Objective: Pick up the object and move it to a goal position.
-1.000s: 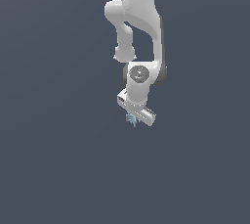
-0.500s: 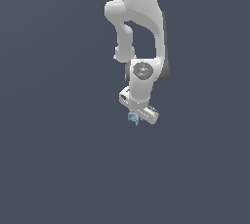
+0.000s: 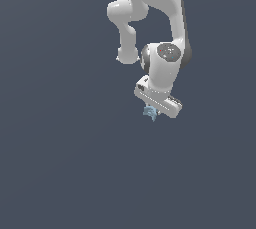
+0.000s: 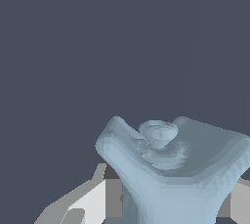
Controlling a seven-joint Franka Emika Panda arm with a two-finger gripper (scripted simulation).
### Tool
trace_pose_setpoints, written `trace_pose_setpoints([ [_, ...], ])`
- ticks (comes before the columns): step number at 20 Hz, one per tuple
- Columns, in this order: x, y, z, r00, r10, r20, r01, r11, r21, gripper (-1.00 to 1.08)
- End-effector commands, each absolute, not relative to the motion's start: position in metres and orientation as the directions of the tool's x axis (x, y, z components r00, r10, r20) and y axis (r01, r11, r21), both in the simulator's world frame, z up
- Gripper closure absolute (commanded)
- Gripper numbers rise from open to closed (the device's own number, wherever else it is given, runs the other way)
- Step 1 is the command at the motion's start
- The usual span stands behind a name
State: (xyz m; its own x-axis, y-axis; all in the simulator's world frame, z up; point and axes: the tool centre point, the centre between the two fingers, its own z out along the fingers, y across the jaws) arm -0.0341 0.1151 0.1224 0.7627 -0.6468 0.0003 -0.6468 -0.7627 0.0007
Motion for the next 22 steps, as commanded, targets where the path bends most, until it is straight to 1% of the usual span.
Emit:
trace_pose_setpoints([
  [1,-0.035,0.135,0.147,0.763,-0.647,0.001,-0.647,-0.763,0.001,1.08],
  [7,-0.037,0.180,0.202,0.763,-0.647,0.002,-0.647,-0.763,0.001,1.08],
  [12,-0.036,0.207,0.234,0.763,-0.647,0.001,-0.647,-0.763,0.001,1.08],
  [17,-0.035,0.222,0.252,0.763,-0.646,0.000,-0.646,-0.763,0.000,1.08],
  [22,-0.035,0.227,0.258,0.763,-0.646,0.000,-0.646,-0.763,0.000,1.08],
])
